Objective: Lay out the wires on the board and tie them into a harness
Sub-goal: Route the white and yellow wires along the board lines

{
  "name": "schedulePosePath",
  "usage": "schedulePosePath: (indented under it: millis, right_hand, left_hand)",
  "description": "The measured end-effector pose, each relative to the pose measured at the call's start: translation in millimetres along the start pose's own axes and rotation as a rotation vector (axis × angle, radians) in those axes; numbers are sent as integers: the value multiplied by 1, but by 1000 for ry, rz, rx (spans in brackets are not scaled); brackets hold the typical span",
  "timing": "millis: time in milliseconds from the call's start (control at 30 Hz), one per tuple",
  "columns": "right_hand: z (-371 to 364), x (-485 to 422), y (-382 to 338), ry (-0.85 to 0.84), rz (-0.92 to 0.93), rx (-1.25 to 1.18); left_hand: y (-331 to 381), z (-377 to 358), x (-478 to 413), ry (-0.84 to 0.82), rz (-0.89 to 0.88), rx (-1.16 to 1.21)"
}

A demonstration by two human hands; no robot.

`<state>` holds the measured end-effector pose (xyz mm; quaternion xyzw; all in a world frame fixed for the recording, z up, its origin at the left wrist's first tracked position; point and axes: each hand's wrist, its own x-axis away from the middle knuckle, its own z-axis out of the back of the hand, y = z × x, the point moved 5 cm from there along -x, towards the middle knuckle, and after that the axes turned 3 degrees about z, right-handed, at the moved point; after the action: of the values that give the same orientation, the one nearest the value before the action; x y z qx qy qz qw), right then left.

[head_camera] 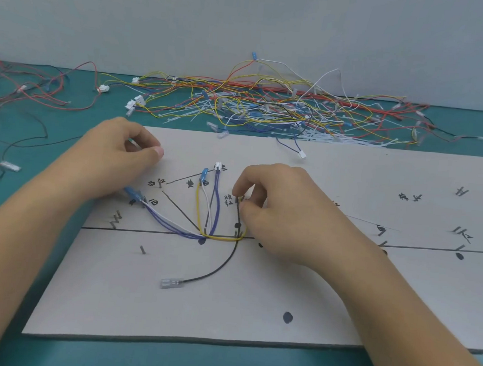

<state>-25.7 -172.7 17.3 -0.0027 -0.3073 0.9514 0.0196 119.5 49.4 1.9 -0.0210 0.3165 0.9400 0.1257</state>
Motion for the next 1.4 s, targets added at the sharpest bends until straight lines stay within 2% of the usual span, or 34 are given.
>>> schedulePosePath:
  millis: [200, 400, 533, 567, 667, 700, 900, 1067, 1233, 1400]
  right_hand:
    - [1, -4, -1, -4, 5, -16]
    - [15, -1, -2, 86, 29, -94]
    - [5, -4, 0, 44, 7, -43]
    - [2, -4, 1, 35, 2, -33]
    - [-2, -3, 3, 35, 1, -22]
    - [-3, -3, 2, 38, 3, -14]
    - [-6, -4, 2, 41, 22, -8]
    - [-6, -2, 1, 27, 30, -12]
    - [-4, -1, 1, 19, 35, -22]
    - [-5, -1, 1, 20, 36, -23]
  left_hand:
    - [4, -5, -1, -27, -1, 45]
    - [-1, -4, -5, -77, 64, 117]
    - [13, 2, -35, -159, 120, 22]
    - [17, 5, -46, -123, 123, 15]
    - [30, 14, -85, 148, 36, 57]
    - [34, 13, -97, 189, 3, 36]
    - [32, -21, -155, 104, 11, -103]
    - [22, -39, -172, 46, 111, -79]
    - [16, -35, -180, -114, 151, -76]
    - [24, -41, -180, -63, 116, -212]
